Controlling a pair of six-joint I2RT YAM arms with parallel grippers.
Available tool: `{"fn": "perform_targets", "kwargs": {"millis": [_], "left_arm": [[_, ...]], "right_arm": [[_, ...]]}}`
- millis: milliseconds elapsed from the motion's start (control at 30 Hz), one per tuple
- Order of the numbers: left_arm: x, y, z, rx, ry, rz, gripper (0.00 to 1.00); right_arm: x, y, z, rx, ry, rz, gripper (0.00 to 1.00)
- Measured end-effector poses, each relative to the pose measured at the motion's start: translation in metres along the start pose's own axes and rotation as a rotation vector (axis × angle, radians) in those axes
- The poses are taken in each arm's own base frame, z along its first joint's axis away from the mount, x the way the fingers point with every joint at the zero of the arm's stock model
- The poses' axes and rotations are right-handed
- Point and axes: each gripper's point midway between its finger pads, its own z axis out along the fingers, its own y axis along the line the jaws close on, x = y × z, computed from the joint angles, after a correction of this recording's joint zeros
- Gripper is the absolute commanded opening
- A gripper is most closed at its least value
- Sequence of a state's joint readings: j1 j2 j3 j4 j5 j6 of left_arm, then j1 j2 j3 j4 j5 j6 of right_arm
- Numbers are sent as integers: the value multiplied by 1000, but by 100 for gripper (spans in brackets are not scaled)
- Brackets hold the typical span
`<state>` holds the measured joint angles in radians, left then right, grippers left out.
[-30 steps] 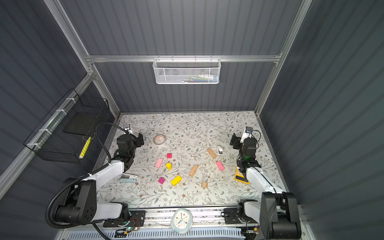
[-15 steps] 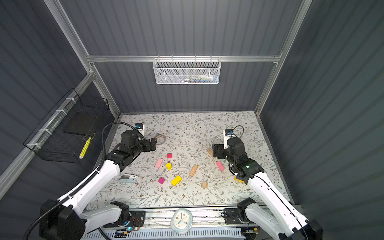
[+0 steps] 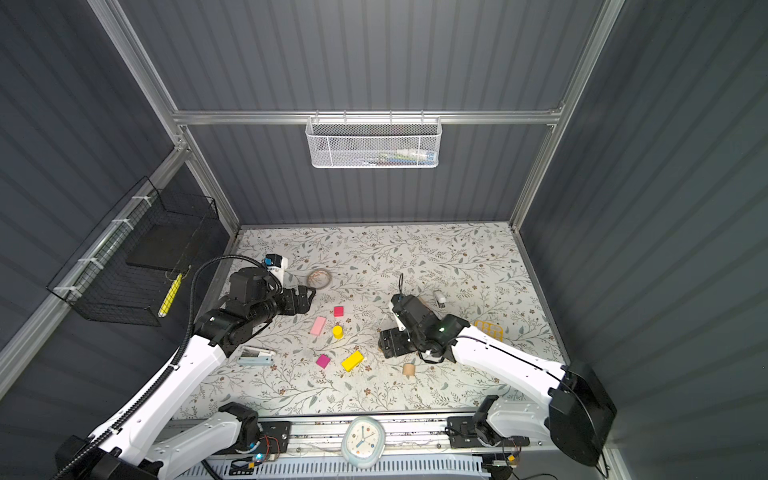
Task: Build the wood block tower
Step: 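Grasp the long wooden block with the right gripper while the left arm advances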
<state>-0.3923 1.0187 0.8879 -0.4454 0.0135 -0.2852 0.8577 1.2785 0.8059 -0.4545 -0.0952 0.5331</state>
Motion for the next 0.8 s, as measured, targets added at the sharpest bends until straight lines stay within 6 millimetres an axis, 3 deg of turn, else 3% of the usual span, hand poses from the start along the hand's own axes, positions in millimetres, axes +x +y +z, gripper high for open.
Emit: {"fn": "perform_targets", "kwargs": {"millis": [133,300,600,800], "left_arm": [[10,2,0,-7,46,-3,95],[17,4,-2,-14,70,-5,95],[19,3,-4,-12,78,-10,95],[19,3,-5,-9,78,-13,95]], "right_arm": [[18,6,22,-2,88,12,88],[25,5,39,-1,137,45,90],[12,17,67,-30,149,64,92],[8,13,76,-42,153,107,93]]}}
